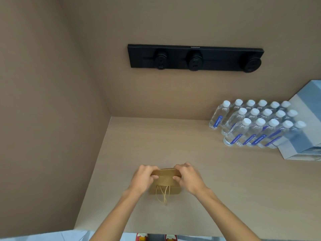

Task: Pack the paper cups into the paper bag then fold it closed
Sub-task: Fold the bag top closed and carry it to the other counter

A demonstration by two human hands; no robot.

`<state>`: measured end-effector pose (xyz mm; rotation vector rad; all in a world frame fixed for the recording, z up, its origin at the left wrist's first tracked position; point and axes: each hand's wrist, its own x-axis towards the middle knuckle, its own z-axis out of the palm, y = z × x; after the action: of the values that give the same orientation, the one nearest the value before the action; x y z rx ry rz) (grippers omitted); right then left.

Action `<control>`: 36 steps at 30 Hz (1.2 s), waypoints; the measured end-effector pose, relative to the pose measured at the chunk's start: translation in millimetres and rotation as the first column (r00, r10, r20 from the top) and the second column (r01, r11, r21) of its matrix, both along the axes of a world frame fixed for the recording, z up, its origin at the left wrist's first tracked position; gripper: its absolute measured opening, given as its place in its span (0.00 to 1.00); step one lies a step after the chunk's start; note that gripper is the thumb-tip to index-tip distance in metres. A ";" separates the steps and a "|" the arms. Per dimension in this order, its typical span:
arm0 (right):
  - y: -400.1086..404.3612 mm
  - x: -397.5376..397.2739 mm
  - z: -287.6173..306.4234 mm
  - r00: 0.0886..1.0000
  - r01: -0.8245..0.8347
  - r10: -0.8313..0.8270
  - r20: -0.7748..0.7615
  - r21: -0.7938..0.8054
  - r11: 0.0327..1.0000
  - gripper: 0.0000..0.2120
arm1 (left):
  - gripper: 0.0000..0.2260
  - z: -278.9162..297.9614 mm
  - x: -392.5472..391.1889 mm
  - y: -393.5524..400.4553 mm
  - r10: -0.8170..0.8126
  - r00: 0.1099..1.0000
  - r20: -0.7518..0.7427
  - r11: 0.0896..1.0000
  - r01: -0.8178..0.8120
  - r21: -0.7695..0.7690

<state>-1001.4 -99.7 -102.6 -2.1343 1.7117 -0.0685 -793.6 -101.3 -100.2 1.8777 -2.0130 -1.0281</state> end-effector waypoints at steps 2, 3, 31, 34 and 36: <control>-4.5 13.4 3.1 0.985 -0.135 0.124 -0.119 -0.081 0.988 0.15 | 0.07 6.1 -7.8 -3.1 -0.087 0.996 0.032 0.996 0.088 -0.034; -6.5 20.7 4.9 0.974 -0.184 0.167 -0.153 -0.104 0.977 0.16 | 0.09 8.0 -11.2 -4.6 -0.117 0.992 0.048 0.992 0.119 -0.041; -1.4 1.2 20.4 0.901 -0.276 0.245 -0.358 -0.036 0.961 0.12 | 0.22 1.8 -0.6 -11.1 -0.288 0.957 0.030 0.955 0.290 -0.059; -0.5 0.7 17.5 0.916 -0.266 0.241 -0.320 -0.037 0.963 0.15 | 0.27 -6.8 3.0 -11.6 -0.309 0.950 0.047 0.945 0.312 -0.095; -0.1 0.0 12.7 0.931 -0.228 0.201 -0.304 -0.058 0.972 0.12 | 0.23 -11.3 5.7 -12.0 -0.323 0.946 0.033 0.939 0.325 -0.113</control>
<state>-1001.4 -99.8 -89.9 -2.4920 1.6422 0.2525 -787.8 -113.3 -111.6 1.5307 -2.3904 -0.9444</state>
